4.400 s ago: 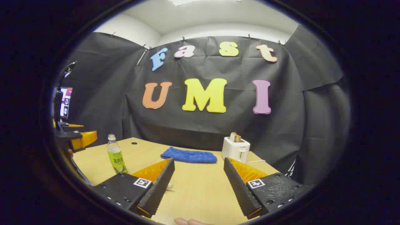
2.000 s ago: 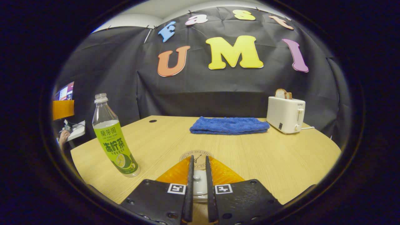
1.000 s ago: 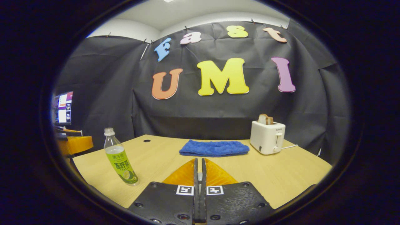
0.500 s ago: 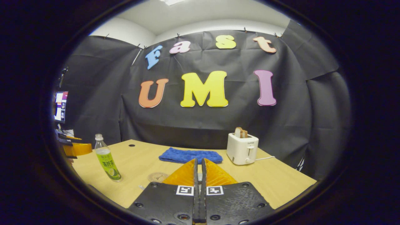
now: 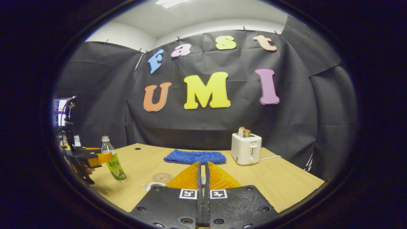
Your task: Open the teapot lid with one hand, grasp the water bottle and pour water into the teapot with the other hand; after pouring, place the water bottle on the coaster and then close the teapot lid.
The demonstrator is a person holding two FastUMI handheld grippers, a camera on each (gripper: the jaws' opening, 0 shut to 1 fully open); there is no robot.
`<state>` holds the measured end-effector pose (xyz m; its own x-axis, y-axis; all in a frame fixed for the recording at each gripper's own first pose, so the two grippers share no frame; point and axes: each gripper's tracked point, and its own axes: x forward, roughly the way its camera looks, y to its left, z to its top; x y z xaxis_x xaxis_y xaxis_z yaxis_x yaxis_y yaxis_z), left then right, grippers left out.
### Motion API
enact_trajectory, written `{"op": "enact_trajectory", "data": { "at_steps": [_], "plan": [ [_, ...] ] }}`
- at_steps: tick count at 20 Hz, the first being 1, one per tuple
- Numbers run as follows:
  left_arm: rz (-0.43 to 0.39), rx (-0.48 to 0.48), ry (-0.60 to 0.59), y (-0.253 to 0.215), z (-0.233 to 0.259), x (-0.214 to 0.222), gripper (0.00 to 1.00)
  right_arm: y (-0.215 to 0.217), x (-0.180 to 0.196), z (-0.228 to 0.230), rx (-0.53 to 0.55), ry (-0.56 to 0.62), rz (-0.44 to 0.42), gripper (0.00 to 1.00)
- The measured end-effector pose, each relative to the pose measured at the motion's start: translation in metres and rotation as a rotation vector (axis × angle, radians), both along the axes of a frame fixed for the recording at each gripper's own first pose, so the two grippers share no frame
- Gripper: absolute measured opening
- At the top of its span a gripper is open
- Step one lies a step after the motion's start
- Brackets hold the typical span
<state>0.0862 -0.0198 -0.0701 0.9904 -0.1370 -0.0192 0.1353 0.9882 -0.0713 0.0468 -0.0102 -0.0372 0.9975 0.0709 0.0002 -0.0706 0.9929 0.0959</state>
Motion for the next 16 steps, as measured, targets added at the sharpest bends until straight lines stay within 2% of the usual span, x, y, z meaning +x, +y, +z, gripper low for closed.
{"op": "enact_trajectory", "data": {
  "at_steps": [4, 6, 8, 10, 13, 16],
  "plan": [
    [-0.031, -0.001, -0.049, -0.008, -0.006, 0.015, 0.97, 0.007, 0.001, -0.007, -0.018, 0.019, 0.012, 0.00],
    [-0.044, -0.009, -0.030, -0.009, -0.014, 0.019, 0.97, 0.008, 0.002, -0.007, -0.026, 0.015, 0.009, 0.00],
    [-0.016, 0.014, -0.035, -0.001, -0.018, 0.022, 0.97, 0.008, 0.002, -0.007, -0.038, 0.010, 0.006, 0.00],
    [-0.035, 0.007, -0.068, -0.004, -0.015, 0.022, 0.97, 0.007, 0.004, -0.009, -0.044, 0.009, 0.004, 0.01],
    [-0.074, 0.006, -0.066, -0.014, -0.018, 0.021, 0.80, 0.007, 0.006, -0.014, -0.038, 0.027, 0.004, 0.00],
    [-0.062, 0.040, -0.055, -0.017, -0.018, 0.016, 0.78, 0.007, 0.007, -0.018, -0.042, 0.037, 0.004, 0.00]
  ]
}}
